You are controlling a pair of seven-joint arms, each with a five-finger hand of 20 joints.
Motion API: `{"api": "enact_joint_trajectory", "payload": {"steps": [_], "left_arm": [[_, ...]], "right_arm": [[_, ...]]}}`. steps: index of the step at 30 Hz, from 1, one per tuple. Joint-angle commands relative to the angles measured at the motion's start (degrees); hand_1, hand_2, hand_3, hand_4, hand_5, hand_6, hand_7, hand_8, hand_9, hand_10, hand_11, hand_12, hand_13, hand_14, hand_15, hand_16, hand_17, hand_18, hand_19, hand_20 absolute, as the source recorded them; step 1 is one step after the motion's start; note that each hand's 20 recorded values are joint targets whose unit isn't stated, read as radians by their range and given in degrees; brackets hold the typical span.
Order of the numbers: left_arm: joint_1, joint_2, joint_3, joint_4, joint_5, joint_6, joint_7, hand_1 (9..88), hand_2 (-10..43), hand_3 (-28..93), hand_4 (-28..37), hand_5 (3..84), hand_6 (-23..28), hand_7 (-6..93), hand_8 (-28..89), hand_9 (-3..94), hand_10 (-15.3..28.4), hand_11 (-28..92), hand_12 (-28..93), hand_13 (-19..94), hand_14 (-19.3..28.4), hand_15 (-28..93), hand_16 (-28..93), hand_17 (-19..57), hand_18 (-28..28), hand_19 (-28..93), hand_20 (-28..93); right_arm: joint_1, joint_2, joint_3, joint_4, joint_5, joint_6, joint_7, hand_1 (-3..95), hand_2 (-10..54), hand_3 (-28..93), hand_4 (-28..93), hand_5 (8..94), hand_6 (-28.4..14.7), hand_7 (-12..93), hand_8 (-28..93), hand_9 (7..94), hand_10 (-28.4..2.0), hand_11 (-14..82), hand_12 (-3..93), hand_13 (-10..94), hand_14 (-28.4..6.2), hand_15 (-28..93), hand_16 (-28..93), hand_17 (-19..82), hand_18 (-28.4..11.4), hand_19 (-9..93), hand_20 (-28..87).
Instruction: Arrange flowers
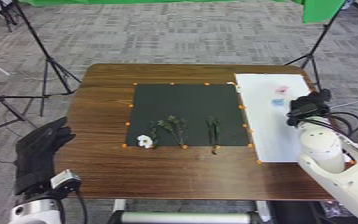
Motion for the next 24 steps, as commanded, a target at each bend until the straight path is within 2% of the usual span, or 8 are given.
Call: {"api": "enact_joint_trajectory", "payload": {"steps": [1, 3, 5, 8, 13, 15, 18, 24], "left_arm": [[0.25, 0.05, -0.12, -0.03, 0.02, -0.78, 0.1, 28.5, 4.6, 83, -15.5, 52.8, 16.9, 19.5, -10, 42.0, 24.7, 51, 13, 33, 28.4, 84, -23, -4.2, 24.2, 54, 46], [0.22, 0.31, 0.16, -0.02, -0.27, -0.64, 0.52, 28.5, 4.6, 83, -15.5, 52.9, 16.9, 19.5, -10, 42.1, 24.7, 51, 13, 33, 28.4, 84, -23, -4.2, 24.2, 54, 46], [0.11, -0.07, 0.11, -0.05, 0.25, -0.75, 0.11, 28.5, 4.6, 83, -15.5, 52.9, 16.9, 19.4, -10, 42.1, 24.7, 51, 13, 33, 28.4, 84, -23, -4.2, 24.2, 54, 46], [0.34, 0.36, 0.32, -0.07, -0.5, -0.37, 0.82, 28.5, 4.6, 83, -15.5, 52.9, 16.9, 19.4, -10, 42.1, 24.6, 51, 13, 33, 28.4, 84, -23, -4.2, 24.1, 54, 46], [0.16, 1.12, 0.58, -0.01, -1.23, 0.01, 1.18, 28.6, 4.7, 83, -15.5, 52.9, 16.9, 19.4, -10, 42.1, 24.7, 51, 13, 33, 28.4, 84, -23, -4.1, 24.2, 54, 46], [0.16, 1.88, 1.0, -0.04, -2.12, 0.61, 1.94, 28.5, 4.6, 83, -15.5, 52.9, 16.9, 19.4, -10, 42.1, 24.7, 51, 13, 33, 28.4, 84, -23, -4.1, 24.2, 54, 46], [0.25, 1.39, 0.75, 0.0, -1.46, 0.14, 1.44, 28.5, 4.7, 83, -15.5, 52.9, 17.0, 19.3, -10, 42.2, 24.7, 51, 13, 33, 28.4, 84, -23, -4.1, 24.2, 54, 46], [0.26, 1.25, 0.63, -0.04, -1.3, 0.19, 1.19, 28.5, 4.8, 83, -15.4, 52.9, 16.9, 19.4, -10, 42.0, 24.6, 51, 13, 33, 28.4, 84, -23, -4.1, 24.2, 55, 46]], "right_arm": [[1.5, 2.52, -2.93, 1.93, -0.87, 5.47, 2.66, 41.0, -9.5, 84, -28, 66.5, -6.1, 27, -4, 46.6, -24.8, 31.5, 19.0, 21, -28.3, 71, 12, -3, -27.9, 64, 24], [1.54, 2.79, -3.33, 2.1, -0.52, 7.4, 2.85, 45.3, -9.5, 80, -28, 69.6, -5.3, 29, 2, 48.9, -23.3, 33.6, 19.3, 24, -27.2, 72, 12, -2, -27.4, 65, 23], [1.77, 3.25, -4.16, 2.5, -1.03, 10.06, 2.98, 47.7, -9.5, 78, -28, 71.9, -4.4, 31, 2, 50.9, -22.1, 35.3, 19.6, 27, -26.3, 73, 12, 0, -27.1, 66, 23], [1.67, 3.14, -3.85, 2.57, -1.03, 12.09, 2.66, 50.3, -9.5, 78, -28, 76.2, -2.0, 35, 3, 54.0, -20.0, 36.7, 19.3, 30, -24.4, 73, 12, 1, -26.5, 66, 23], [1.9, 3.63, -3.93, 2.48, 0.76, 16.68, 3.14, 51.8, -9.5, 78, -28, 78.1, -1.6, 35, 4, 56.7, -17.6, 36.8, 19.3, 32, -23.0, 74, 13, 2, -25.9, 67, 23], [1.56, 3.25, -2.96, 2.25, 1.0, 17.41, 3.04, 52.0, -9.5, 78, -28, 78.6, -1.6, 35, 5, 58.0, -16.7, 36.2, 20.6, 34, -22.4, 74, 13, 2, -25.9, 67, 23], [1.02, 3.66, -2.36, 1.64, 0.88, 19.56, 2.65, 52.0, -9.5, 79, -28, 78.8, -1.7, 35, 6, 58.7, -16.0, 35.8, 22.0, 34, -22.1, 74, 13, 3, -25.8, 67, 23], [-0.07, 3.76, -1.07, -1.74, 1.14, 23.87, 1.23, 51.7, -9.5, 79, -28, 79.1, -1.9, 35, 7, 59.5, -14.8, 34.9, 24.8, 35, -21.5, 75, 14, 3, -25.7, 68, 23]]}}
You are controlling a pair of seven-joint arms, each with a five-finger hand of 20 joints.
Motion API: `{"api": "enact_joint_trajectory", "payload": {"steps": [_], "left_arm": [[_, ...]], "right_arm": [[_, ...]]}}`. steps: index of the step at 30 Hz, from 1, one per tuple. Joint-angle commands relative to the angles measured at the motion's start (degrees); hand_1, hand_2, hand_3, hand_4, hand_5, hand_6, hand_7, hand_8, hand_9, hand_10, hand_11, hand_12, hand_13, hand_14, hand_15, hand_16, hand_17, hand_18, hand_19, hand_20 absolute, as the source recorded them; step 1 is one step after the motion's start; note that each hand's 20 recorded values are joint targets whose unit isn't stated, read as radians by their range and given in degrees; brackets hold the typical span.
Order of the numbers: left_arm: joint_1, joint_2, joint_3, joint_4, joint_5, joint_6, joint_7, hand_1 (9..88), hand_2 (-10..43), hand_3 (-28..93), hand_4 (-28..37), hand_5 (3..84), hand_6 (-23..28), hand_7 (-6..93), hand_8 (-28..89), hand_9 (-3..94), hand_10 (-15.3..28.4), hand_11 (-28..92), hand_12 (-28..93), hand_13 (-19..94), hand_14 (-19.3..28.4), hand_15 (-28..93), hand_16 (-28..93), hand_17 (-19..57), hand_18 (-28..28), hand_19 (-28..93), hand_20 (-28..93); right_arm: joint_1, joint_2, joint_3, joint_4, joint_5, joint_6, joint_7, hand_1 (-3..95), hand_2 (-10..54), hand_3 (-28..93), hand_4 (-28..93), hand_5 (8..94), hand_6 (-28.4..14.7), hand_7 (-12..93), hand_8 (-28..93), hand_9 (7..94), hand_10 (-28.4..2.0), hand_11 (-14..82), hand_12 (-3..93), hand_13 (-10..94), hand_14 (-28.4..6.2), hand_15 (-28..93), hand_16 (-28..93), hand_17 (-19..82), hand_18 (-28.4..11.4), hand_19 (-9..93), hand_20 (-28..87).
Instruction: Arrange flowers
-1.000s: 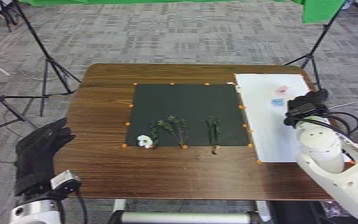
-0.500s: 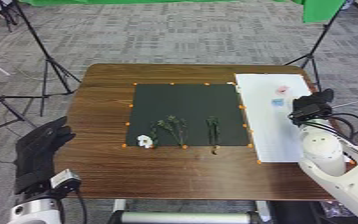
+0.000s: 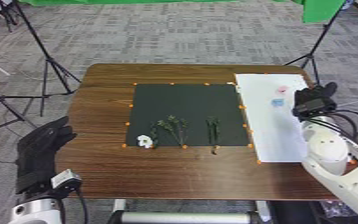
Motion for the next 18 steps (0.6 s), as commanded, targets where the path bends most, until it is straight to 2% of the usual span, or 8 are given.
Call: {"api": "enact_joint_trajectory", "payload": {"steps": [1, 2, 5, 6, 11, 14, 15, 18], "left_arm": [[0.66, -0.2, -0.13, -0.1, 0.06, 0.15, -0.05, 28.5, 4.7, 83, -15.4, 52.9, 16.9, 19.5, -10, 42.0, 24.7, 51, 13, 33, 28.4, 84, -23, -4.1, 24.2, 55, 46], [0.46, 0.24, 0.1, -0.03, -0.38, 0.37, 0.28, 28.5, 4.8, 83, -15.4, 52.9, 16.9, 19.4, -10, 42.0, 24.7, 51, 13, 33, 28.4, 84, -23, -4.1, 24.2, 55, 46], [0.32, 0.3, 0.26, 0.0, -0.5, 0.45, 0.37, 28.5, 4.8, 83, -15.4, 52.9, 16.9, 19.4, -10, 42.1, 24.7, 51, 13, 33, 28.4, 84, -23, -4.1, 24.2, 55, 46], [0.33, -0.31, -0.04, 0.03, 0.24, -0.04, -0.3, 28.5, 4.8, 83, -15.5, 52.9, 16.9, 19.4, -10, 42.1, 24.7, 51, 13, 33, 28.4, 84, -23, -4.1, 24.2, 55, 46], [0.63, -0.49, -0.27, -0.07, 0.48, 0.06, -0.43, 28.5, 4.8, 83, -15.5, 52.9, 16.9, 19.5, -10, 42.1, 24.7, 51, 13, 33, 28.4, 84, -23, -4.1, 24.2, 55, 46], [0.85, 0.39, -0.06, -0.06, -0.68, 0.49, 0.39, 28.4, 4.8, 83, -15.4, 52.9, 16.9, 19.4, -10, 42.1, 24.7, 51, 13, 33, 28.4, 84, -23, -4.1, 24.2, 55, 46], [0.69, 0.04, -0.1, 0.07, -0.28, 0.34, 0.03, 28.4, 4.8, 83, -15.4, 52.9, 16.9, 19.4, -10, 42.1, 24.7, 51, 13, 33, 28.4, 84, -23, -4.1, 24.2, 55, 46], [0.52, 0.76, 0.27, 0.05, -1.05, 0.7, 0.69, 28.5, 4.8, 83, -15.5, 52.9, 16.9, 19.5, -10, 42.1, 24.7, 51, 13, 33, 28.4, 84, -23, -4.1, 24.2, 55, 46]], "right_arm": [[-0.54, 0.4, 1.76, -4.19, -0.33, 4.36, -1.8, 51.7, -9.5, 79, -28, 79.0, -1.9, 35, 7, 60.5, -14.1, 33.6, 27.6, 36, -21.1, 75, 15, 3, -25.6, 68, 23], [-0.07, 0.61, 0.99, -4.8, 0.24, 5.41, -1.82, 51.7, -9.5, 79, -28, 79.0, -1.9, 35, 6, 61.3, -13.6, 33.2, 28.8, 36, -20.7, 76, 16, 4, -25.4, 68, 23], [1.08, 0.18, -0.26, -6.35, 0.23, 6.5, -2.88, 51.6, -9.5, 79, -28, 78.8, -1.6, 35, 6, 63.6, -11.8, 32.2, 33.5, 38, -18.7, 76, 22, 4, -25.4, 68, 24], [1.25, 0.1, -0.54, -6.85, 0.13, 6.85, -3.17, 51.6, -9.5, 79, -28, 78.8, -1.4, 35, 6, 64.0, -11.5, 32.5, 34.0, 38, -18.5, 76, 22, 5, -25.4, 68, 24], [3.19, -1.32, -2.18, -9.14, 2.08, 7.74, -4.65, 51.5, -9.5, 79, -28, 78.7, 0.0, 36, 7, 66.1, -10.9, 33.7, 34.7, 41, -16.2, 76, 26, 5, -25.3, 68, 25], [5.17, -2.97, -3.89, -10.36, 4.44, 7.68, -5.7, 51.3, -9.5, 79, -28, 78.7, 0.3, 36, 7, 66.9, -10.7, 33.5, 34.5, 42, -16.3, 75, 27, 5, -25.4, 68, 25], [6.18, -3.62, -4.94, -10.39, 4.66, 7.99, -6.0, 51.3, -9.5, 79, -28, 78.6, 0.4, 36, 7, 67.2, -10.7, 33.4, 34.4, 42, -16.2, 75, 27, 5, -25.5, 68, 25], [8.45, -5.98, -7.29, -10.74, 4.6, 8.56, -7.57, 51.2, -9.5, 79, -28, 78.4, 0.5, 36, 8, 67.6, -10.7, 33.1, 34.4, 42, -15.9, 75, 28, 5, -25.5, 68, 25]]}}
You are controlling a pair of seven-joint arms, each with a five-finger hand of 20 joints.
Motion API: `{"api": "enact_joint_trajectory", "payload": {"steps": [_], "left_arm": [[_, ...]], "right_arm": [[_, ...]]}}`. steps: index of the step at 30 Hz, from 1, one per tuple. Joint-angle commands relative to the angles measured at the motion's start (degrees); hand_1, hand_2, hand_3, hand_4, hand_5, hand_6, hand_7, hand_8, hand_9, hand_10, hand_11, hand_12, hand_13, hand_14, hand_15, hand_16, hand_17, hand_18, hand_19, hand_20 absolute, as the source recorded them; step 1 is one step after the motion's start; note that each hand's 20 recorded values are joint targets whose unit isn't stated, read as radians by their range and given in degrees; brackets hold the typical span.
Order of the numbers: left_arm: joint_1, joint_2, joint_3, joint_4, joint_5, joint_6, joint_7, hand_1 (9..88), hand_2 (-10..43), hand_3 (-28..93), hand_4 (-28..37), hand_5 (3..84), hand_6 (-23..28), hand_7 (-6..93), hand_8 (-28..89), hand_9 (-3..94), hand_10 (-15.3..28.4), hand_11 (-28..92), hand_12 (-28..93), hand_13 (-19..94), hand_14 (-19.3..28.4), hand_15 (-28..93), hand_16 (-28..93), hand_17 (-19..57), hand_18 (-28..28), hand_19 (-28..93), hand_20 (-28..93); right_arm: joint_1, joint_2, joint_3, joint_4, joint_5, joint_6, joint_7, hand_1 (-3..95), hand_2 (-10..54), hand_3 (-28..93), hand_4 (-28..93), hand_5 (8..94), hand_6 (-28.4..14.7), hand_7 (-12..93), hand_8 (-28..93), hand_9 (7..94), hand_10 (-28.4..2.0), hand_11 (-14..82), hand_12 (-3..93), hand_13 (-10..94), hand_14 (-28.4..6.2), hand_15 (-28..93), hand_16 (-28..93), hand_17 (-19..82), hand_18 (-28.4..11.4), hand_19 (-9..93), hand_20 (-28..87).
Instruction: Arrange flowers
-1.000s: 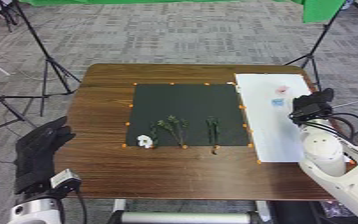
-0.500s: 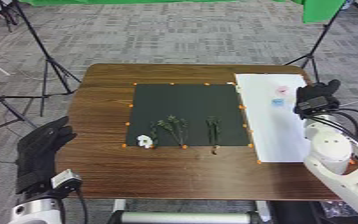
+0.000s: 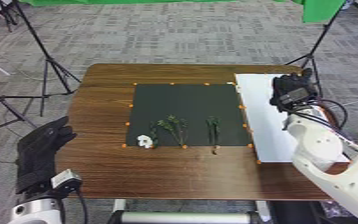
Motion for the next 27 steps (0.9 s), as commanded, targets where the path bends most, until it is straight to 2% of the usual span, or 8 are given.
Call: {"api": "enact_joint_trajectory", "payload": {"steps": [1, 5, 6, 10, 19, 23, 24, 27], "left_arm": [[0.41, 1.27, 0.49, 0.08, -1.48, 0.81, 1.02, 28.5, 4.9, 83, -15.5, 52.9, 16.9, 19.4, -10, 42.1, 24.7, 51, 13, 33, 28.4, 84, -23, -4.1, 24.2, 55, 46], [0.37, 1.52, 0.76, -0.03, -1.62, 1.0, 1.18, 28.6, 4.9, 83, -15.5, 52.9, 16.9, 19.3, -10, 42.1, 24.7, 51, 13, 33, 28.4, 84, -23, -4.1, 24.2, 55, 46], [0.24, 1.75, 0.94, 0.09, -2.11, 1.17, 1.72, 28.6, 5.0, 83, -15.5, 52.9, 16.9, 19.4, -10, 42.1, 24.7, 51, 13, 33, 28.4, 84, -23, -4.1, 24.2, 55, 46], [-0.12, 0.87, 0.57, 0.27, -0.77, 0.48, 0.48, 28.5, 4.9, 83, -15.4, 52.8, 16.9, 19.4, -10, 42.1, 24.7, 51, 13, 33, 28.4, 84, -23, -4.1, 24.2, 55, 46], [-1.63, 0.11, 1.17, 1.08, -0.53, -0.44, 0.34, 28.3, 4.8, 83, -15.3, 52.9, 16.9, 19.4, -10, 42.1, 24.6, 51, 13, 33, 28.4, 84, -23, -4.1, 24.2, 55, 46], [-2.31, 0.17, 1.4, 1.42, -0.47, -0.58, 0.3, 28.5, 4.9, 83, -15.6, 52.9, 16.9, 19.4, -10, 42.2, 24.7, 51, 13, 33, 28.4, 84, -23, -4.1, 24.2, 55, 46], [-2.62, 0.4, 1.62, 1.58, -0.88, -0.6, 0.85, 28.5, 4.9, 83, -15.6, 52.9, 16.9, 19.4, -10, 42.2, 24.7, 51, 13, 33, 28.4, 84, -23, -4.1, 24.2, 55, 46], [-3.83, 0.41, 1.94, 1.98, -0.59, -1.1, 0.5, 28.4, 4.9, 83, -15.6, 53.0, 16.9, 19.5, -10, 42.2, 24.7, 51, 13, 33, 28.4, 84, -23, -4.1, 24.2, 55, 46]], "right_arm": [[6.43, -6.08, -5.33, -2.08, 1.41, 2.18, -3.83, 51.2, -9.5, 79, -28, 78.5, 0.5, 36, 7, 67.7, -10.8, 33.0, 34.6, 42, -15.9, 75, 28, 5, -25.5, 68, 25], [9.63, -9.61, -9.09, -1.74, 0.86, 2.82, -5.85, 51.1, -9.5, 79, -28, 78.3, 0.5, 36, 7, 67.7, -10.9, 32.9, 34.9, 43, -15.9, 74, 28, 5, -25.5, 68, 25], [11.23, -10.18, -10.96, -1.48, 1.24, 3.49, -5.95, 51.1, -9.5, 79, -28, 78.3, 0.5, 36, 7, 67.7, -10.9, 32.9, 35.0, 42, -15.9, 74, 28, 5, -25.5, 68, 25], [14.88, -12.46, -15.9, -0.8, 0.57, 5.23, -7.2, 50.9, -9.5, 79, -28, 78.3, 0.6, 36, 7, 67.6, -10.9, 32.8, 35.4, 42, -15.4, 74, 29, 4, -25.4, 68, 25], [24.97, -17.36, -31.19, 5.21, -0.27, 11.77, -7.29, 50.2, -9.5, 79, -28, 78.2, 0.8, 37, 5, 67.4, -10.4, 32.9, 35.4, 42, -15.1, 74, 28, 4, -25.0, 67, 25], [21.16, -22.17, -27.34, 9.34, -4.97, 10.69, -11.71, 50.0, -9.5, 79, -28, 78.0, 1.1, 37, 4, 67.5, -10.2, 33.0, 34.9, 42, -15.0, 74, 28, 5, -24.8, 67, 26], [22.8, -22.58, -29.55, 10.43, -4.6, 11.69, -11.04, 49.9, -9.5, 79, -28, 78.1, 1.2, 38, 4, 67.5, -10.2, 33.0, 34.9, 42, -15.0, 74, 28, 5, -24.8, 67, 26], [20.18, -25.92, -26.56, 12.74, -6.76, 11.0, -12.6, 49.8, -9.5, 80, -28, 77.9, 1.3, 38, 4, 67.5, -10.1, 33.2, 34.9, 42, -14.8, 74, 28, 5, -24.7, 67, 26]]}}
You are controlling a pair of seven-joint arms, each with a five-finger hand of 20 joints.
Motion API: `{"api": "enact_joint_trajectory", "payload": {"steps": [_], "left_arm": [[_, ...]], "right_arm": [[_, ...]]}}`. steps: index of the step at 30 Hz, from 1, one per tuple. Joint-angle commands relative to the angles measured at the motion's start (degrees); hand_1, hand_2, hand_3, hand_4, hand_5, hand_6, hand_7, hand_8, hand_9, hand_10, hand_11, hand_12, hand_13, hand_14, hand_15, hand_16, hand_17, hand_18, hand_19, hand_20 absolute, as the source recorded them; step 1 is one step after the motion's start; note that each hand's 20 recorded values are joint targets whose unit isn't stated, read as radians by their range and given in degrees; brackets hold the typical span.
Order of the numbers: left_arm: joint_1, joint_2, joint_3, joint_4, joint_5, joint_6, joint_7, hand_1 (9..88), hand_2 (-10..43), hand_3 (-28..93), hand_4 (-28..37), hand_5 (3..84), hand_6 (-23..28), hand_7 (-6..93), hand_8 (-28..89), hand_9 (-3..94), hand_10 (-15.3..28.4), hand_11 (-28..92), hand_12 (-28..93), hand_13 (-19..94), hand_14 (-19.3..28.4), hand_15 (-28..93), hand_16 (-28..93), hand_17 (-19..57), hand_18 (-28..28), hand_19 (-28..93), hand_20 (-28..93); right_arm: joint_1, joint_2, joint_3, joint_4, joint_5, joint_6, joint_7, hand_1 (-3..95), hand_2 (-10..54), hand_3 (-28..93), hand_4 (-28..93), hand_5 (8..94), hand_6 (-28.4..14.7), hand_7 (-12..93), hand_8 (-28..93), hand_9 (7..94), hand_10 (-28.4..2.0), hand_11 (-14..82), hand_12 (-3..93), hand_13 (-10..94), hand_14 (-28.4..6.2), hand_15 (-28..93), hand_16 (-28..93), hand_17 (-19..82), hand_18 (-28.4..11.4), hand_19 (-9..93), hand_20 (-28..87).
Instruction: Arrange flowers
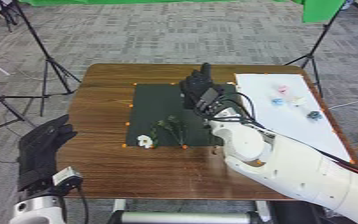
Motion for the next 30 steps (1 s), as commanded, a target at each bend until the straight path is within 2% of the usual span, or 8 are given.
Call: {"api": "enact_joint_trajectory", "payload": {"steps": [1, 9, 11, 15, 17, 19, 25, 30], "left_arm": [[-1.83, -0.1, 0.66, 0.72, 0.75, -1.36, -0.56, 28.4, 4.9, 83, -15.6, 53.0, 16.9, 19.5, -10, 42.2, 24.7, 51, 13, 33, 28.4, 84, -23, -4.1, 24.2, 55, 46], [-2.41, -1.62, -0.12, 1.17, 2.49, -3.06, -1.74, 28.4, 4.8, 83, -15.6, 53.0, 16.9, 19.5, -10, 42.4, 24.7, 51, 13, 33, 28.4, 84, -23, -4.1, 24.2, 55, 46], [-2.85, -1.8, 0.23, 1.42, 2.56, -3.32, -1.8, 28.3, 4.8, 83, -15.7, 53.0, 16.8, 19.6, -10, 42.5, 24.7, 51, 13, 33, 28.4, 84, -23, -4.0, 24.2, 55, 46], [-3.85, -2.53, 0.62, 1.83, 3.49, -4.27, -2.73, 28.2, 4.8, 83, -15.8, 53.1, 16.8, 19.6, -10, 42.6, 24.8, 51, 13, 33, 28.4, 84, -23, -4.0, 24.3, 55, 47], [-4.33, -2.56, 0.66, 1.91, 3.84, -4.4, -3.02, 28.2, 4.8, 83, -15.8, 53.1, 16.8, 19.6, -10, 42.6, 24.7, 51, 13, 33, 28.4, 84, -23, -4.0, 24.3, 55, 47], [-5.38, -2.58, 0.84, 2.24, 4.18, -4.86, -3.39, 28.2, 4.9, 83, -15.9, 53.1, 16.9, 19.6, -10, 42.6, 24.7, 51, 13, 33, 28.4, 84, -23, -4.0, 24.3, 55, 47], [-6.84, -2.5, 1.49, 2.62, 4.79, -5.39, -4.12, 28.1, 4.8, 83, -15.7, 53.1, 16.9, 19.5, -10, 42.5, 24.7, 51, 13, 33, 28.4, 84, -23, -4.0, 24.3, 54, 47], [-6.59, -2.42, 1.46, 2.51, 4.48, -5.4, -3.86, 28.0, 4.8, 83, -15.7, 53.1, 16.9, 19.4, -10, 42.5, 24.7, 51, 13, 33, 28.4, 84, -23, -4.0, 24.3, 54, 47]], "right_arm": [[-3.55, -7.89, 3.65, 5.11, -4.95, -0.95, -3.18, 49.7, -9.5, 80, -28, 77.9, 1.3, 38, 4, 67.5, -10.0, 33.2, 34.9, 43, -14.6, 74, 28, 5, -24.7, 67, 26], [-9.86, -14.53, 10.78, 7.35, -10.27, -4.54, -7.16, 49.2, -9.5, 80, -28, 77.7, 1.4, 38, 3, 67.4, -9.9, 33.5, 34.9, 43, -14.8, 74, 28, 5, -24.8, 67, 26], [-12.7, -16.87, 14.06, 8.0, -13.09, -5.31, -9.84, 49.1, -9.5, 80, -28, 77.8, 1.5, 38, 3, 67.3, -9.8, 33.6, 35.0, 43, -14.9, 74, 28, 5, -24.7, 67, 26], [-12.5, -17.91, 12.35, 8.9, -12.61, -5.19, -8.11, 48.8, -9.5, 80, -28, 77.7, 2.1, 38, 2, 67.2, -9.7, 33.9, 35.1, 43, -14.8, 74, 28, 4, -24.7, 67, 26], [-14.05, -19.59, 14.46, 9.32, -14.19, -5.65, -9.06, 48.8, -9.5, 79, -28, 77.7, 2.2, 38, 2, 67.2, -9.5, 34.2, 35.1, 43, -14.9, 74, 28, 4, -24.7, 67, 26], [-8.96, -17.38, 7.31, 9.4, -9.04, -3.92, -3.73, 48.7, -9.5, 79, -28, 78.0, 2.5, 38, 1, 67.2, -9.5, 34.4, 35.0, 43, -15.0, 74, 28, 4, -24.7, 67, 26], [-11.42, -19.86, 10.45, 10.5, -12.76, -5.37, -5.17, 48.6, -9.5, 79, -28, 78.6, 3.0, 38, 0, 67.2, -9.6, 34.9, 35.0, 43, -15.4, 75, 27, 4, -24.9, 67, 25], [-9.87, -19.7, 8.86, 11.54, -12.01, -4.41, -2.8, 48.6, -9.5, 79, -28, 78.8, 3.1, 38, 0, 67.3, -9.7, 35.3, 34.8, 43, -15.7, 75, 27, 4, -25.2, 67, 25]]}}
